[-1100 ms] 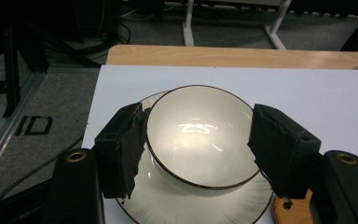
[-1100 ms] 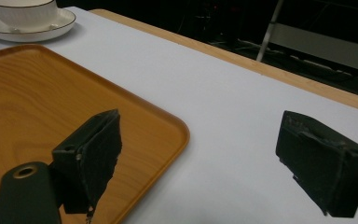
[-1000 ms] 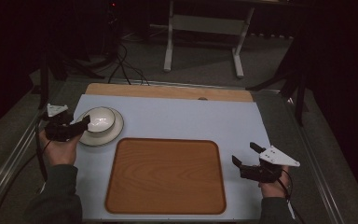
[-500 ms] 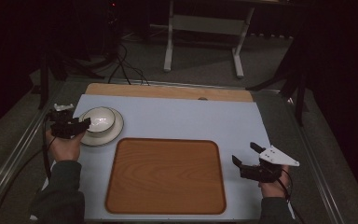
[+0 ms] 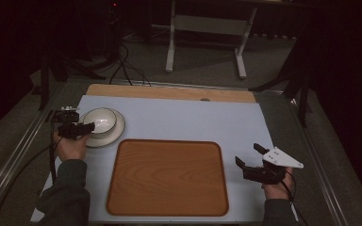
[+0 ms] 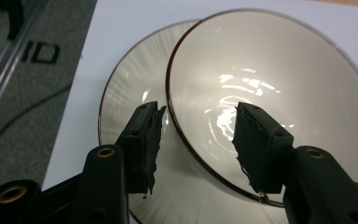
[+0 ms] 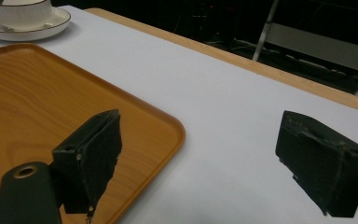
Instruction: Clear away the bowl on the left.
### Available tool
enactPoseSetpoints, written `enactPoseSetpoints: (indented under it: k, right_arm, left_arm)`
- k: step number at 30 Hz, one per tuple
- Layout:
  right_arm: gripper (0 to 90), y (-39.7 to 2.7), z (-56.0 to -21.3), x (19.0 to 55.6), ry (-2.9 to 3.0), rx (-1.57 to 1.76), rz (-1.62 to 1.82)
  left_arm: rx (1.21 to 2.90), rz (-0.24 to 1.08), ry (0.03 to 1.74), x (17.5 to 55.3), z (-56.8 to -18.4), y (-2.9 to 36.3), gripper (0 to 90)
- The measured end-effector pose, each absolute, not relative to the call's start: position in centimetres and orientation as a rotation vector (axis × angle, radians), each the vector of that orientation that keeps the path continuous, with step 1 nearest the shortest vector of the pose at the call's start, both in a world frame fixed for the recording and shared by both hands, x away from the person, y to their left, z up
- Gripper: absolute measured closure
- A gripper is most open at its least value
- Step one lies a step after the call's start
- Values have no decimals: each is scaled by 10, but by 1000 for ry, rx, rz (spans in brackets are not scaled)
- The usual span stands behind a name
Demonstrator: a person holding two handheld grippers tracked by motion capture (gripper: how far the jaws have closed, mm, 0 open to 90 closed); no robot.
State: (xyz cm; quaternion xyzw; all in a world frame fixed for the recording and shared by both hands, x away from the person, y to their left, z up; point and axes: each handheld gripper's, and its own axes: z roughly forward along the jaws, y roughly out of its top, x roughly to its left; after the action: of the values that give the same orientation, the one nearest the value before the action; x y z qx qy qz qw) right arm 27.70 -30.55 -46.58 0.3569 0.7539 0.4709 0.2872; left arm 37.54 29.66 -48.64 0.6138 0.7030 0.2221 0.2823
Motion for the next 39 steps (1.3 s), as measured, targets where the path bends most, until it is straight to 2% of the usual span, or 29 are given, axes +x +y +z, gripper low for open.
enactPoseSetpoints:
  k: [10, 16, 17, 26, 34, 39]
  right_arm:
    - [140, -306, -466, 277, 2014, 953, 1257]
    - [140, -306, -466, 277, 2009, 952, 1258]
    - [140, -307, -465, 277, 2008, 952, 1256]
    - [140, -309, -465, 276, 1999, 961, 1258]
    - [140, -310, -465, 276, 1999, 963, 1257]
    - [140, -311, -465, 277, 1993, 969, 1258]
  left_arm:
    - [1629, 518, 1961, 383, -500, 296, 589]
    - [1537, 452, 2035, 390, -506, 297, 638]
    - [1498, 417, 2061, 392, -507, 299, 681]
    - [1422, 378, 2078, 392, -506, 299, 818]
    - [1371, 326, 2056, 390, -506, 301, 829]
    - [1385, 359, 2034, 388, -503, 301, 831]
